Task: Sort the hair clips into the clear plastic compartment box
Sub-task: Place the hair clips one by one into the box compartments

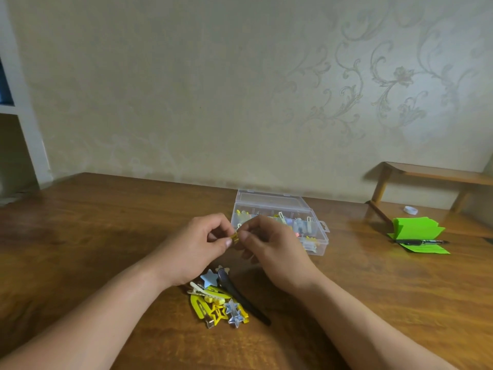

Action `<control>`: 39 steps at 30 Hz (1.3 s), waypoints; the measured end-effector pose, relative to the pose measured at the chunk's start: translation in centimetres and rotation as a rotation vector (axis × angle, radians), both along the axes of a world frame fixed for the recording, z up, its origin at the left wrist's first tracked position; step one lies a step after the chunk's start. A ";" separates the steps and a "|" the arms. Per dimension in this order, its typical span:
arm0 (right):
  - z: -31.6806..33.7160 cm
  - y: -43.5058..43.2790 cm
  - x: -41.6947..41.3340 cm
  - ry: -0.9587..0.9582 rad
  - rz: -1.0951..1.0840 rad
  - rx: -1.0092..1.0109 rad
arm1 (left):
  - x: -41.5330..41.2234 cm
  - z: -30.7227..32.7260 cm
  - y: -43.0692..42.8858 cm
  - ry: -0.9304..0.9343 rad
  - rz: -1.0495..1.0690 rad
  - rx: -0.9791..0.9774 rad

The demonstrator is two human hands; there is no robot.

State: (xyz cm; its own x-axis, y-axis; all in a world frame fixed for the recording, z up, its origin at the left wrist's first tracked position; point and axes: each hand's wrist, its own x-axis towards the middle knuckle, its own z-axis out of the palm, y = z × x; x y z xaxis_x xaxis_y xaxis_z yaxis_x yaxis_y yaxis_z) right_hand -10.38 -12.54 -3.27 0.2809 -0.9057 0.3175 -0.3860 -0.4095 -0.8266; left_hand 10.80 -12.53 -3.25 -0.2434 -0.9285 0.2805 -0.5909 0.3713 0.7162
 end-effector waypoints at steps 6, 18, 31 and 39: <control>0.9 -0.5 -0.7 -0.197 -0.038 -0.018 | 0.3 0.3 -0.2 0.099 0.094 -0.036; 4.1 -3.8 0.3 0.519 -0.359 -0.187 | 1.3 -1.4 -2.2 0.241 0.292 0.056; 3.4 -4.1 0.6 0.387 -0.387 -0.183 | 1.4 -1.2 -1.9 0.215 0.278 0.076; 0.9 -2.7 -1.5 0.235 -0.389 -0.349 | 1.0 -1.0 -1.4 0.136 0.281 0.070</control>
State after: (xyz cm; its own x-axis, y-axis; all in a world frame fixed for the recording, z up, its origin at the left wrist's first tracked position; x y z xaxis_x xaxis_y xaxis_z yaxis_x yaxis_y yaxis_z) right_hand -11.87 -15.25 -2.34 0.0473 -0.8092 0.5857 -0.7199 -0.4341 -0.5416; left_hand 11.84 -13.92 -4.22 0.0606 -0.9722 0.2263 -0.5607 0.1544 0.8135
